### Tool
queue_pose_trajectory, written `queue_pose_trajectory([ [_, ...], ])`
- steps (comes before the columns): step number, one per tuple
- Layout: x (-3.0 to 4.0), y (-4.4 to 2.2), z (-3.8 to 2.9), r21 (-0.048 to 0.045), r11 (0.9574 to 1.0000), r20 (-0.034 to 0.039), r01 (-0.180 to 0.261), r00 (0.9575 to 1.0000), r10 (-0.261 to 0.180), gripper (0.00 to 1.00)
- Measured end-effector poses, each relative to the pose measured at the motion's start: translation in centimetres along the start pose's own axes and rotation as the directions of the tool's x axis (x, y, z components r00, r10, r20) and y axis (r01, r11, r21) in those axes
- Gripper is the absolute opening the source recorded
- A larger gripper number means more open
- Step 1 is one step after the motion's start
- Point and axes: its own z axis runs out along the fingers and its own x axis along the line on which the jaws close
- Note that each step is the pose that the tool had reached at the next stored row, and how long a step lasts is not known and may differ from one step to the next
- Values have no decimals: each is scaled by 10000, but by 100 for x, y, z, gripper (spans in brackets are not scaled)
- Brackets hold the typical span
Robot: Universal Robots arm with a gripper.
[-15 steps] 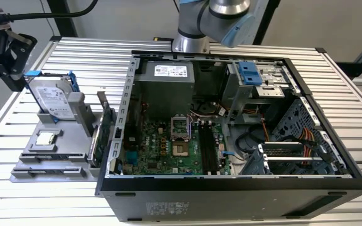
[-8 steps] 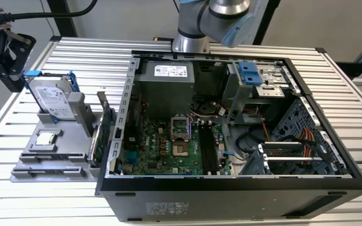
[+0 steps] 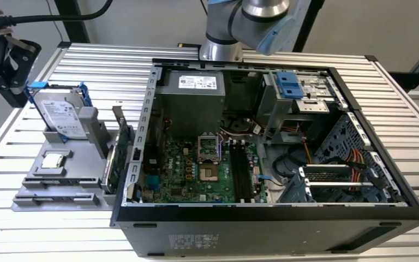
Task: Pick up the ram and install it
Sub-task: 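Reach for the ram, then pick up the ram and move it above insertion slot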
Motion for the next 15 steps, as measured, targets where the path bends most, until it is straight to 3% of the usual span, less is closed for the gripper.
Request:
queue_pose_trajectory([
  [15, 2, -62, -3, 0, 10000, 0, 0, 10000, 0, 0],
])
